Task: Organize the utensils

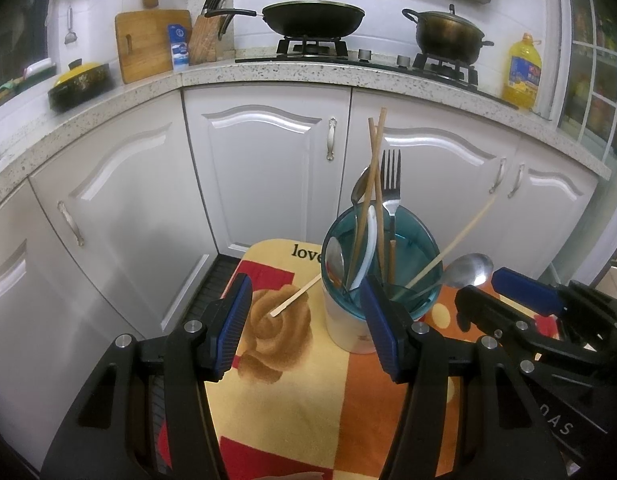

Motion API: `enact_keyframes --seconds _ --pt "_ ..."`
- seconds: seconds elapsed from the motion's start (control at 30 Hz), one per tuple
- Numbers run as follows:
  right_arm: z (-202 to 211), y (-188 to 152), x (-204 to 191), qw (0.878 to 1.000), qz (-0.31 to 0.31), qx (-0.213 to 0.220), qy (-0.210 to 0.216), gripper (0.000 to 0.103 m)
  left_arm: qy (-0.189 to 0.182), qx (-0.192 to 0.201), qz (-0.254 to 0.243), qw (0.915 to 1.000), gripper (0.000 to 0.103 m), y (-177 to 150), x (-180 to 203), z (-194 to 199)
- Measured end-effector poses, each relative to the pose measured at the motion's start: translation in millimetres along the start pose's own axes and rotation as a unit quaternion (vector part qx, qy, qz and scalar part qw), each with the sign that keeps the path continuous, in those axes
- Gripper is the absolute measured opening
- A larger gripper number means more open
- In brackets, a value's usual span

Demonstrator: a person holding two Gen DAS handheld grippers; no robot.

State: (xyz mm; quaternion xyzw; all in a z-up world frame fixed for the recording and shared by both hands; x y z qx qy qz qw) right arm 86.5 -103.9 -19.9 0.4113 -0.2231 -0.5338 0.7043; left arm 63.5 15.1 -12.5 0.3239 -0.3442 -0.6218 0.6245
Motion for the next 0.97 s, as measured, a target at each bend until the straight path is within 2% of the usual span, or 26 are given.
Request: enact_keyframes --seconds 0.97 --pt "-1.9 -7.7 2.9 1.000 -0.003 -0.003 0.001 0.040 -0.001 0.008 0.001 1.0000 0.056 -1.1 -4.1 2.5"
Point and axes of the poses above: each gripper's, at about its wrist camera, not at the fingertips, and z roughly against the way its jaws point, x to its right, y to its top, the point moved 8 cm from there along -z, roughly the way its jaws point, and after that the axes turned 6 degrees about x, right-handed, at the moved point
